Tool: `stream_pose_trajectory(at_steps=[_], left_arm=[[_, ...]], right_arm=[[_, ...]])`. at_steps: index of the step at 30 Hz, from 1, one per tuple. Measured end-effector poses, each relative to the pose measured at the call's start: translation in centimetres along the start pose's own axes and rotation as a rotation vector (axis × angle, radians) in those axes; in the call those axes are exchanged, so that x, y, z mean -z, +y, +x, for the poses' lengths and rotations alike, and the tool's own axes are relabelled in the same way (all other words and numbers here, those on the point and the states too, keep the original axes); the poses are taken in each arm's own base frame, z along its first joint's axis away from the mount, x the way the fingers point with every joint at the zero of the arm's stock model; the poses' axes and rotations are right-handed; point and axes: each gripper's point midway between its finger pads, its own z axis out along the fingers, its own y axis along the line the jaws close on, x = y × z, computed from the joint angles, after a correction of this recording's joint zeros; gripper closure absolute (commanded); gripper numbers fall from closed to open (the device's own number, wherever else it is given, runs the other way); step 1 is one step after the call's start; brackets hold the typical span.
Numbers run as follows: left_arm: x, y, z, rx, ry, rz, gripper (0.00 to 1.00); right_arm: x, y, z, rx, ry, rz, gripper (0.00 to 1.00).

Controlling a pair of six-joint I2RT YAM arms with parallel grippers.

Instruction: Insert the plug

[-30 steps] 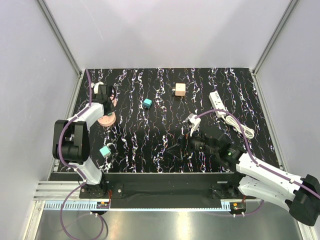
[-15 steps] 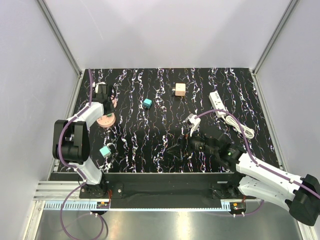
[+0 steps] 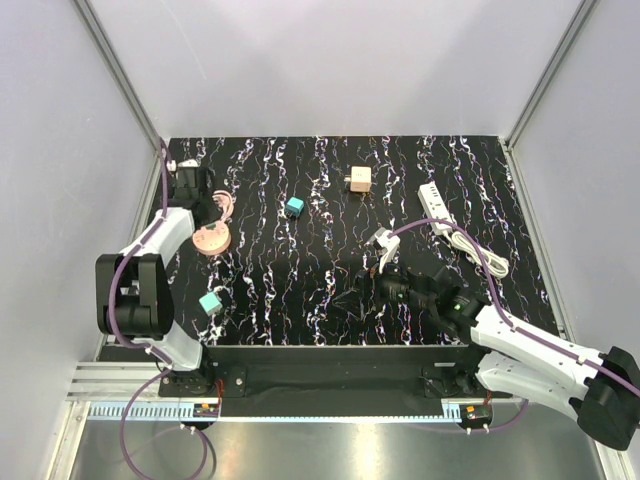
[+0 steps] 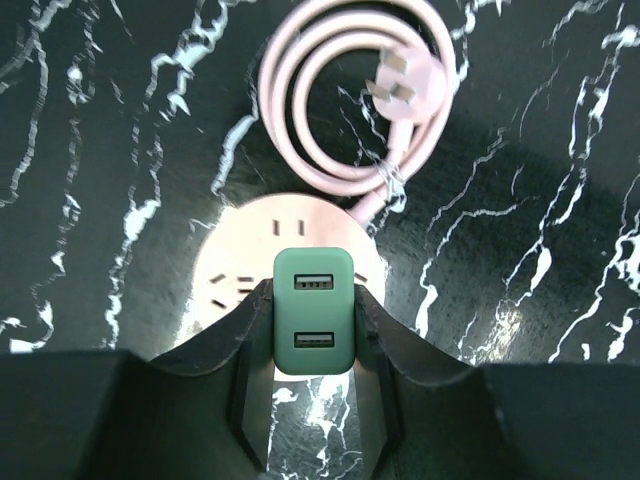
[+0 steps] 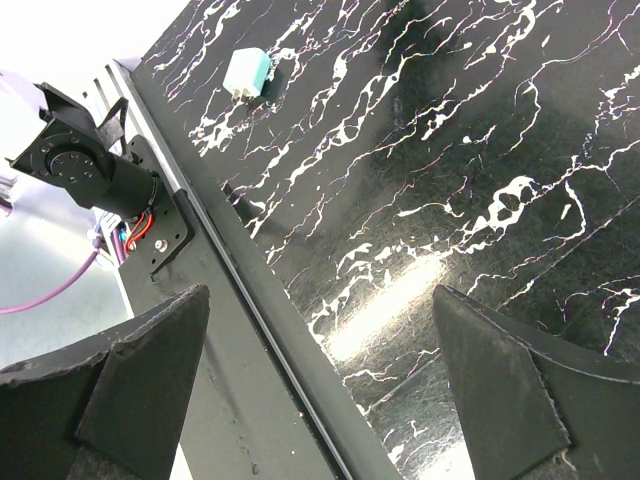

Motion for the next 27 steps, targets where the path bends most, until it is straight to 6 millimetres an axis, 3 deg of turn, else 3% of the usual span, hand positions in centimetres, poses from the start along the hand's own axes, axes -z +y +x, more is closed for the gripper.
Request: stream_pose_trajectory(at_steps=[5,13,27], left_arm=[[0.4,-0.7,-0.6,-0.001,-0.019,0.08,1.0],[-0.1,-1.3,2.4,0.015,0.037,0.13,1.0],[-0.4,-0.7,2.1,0.006,0.016,0.095,1.0]], right_arm=[[0.0,0.0,0.0,0.0,0.001,0.0,0.0],[-0.2,-0.2,0.4,-0.004,0.014,0.004,0.0],[-0.1,0.0,0.4,-0.004,0.014,-0.005,0.0]])
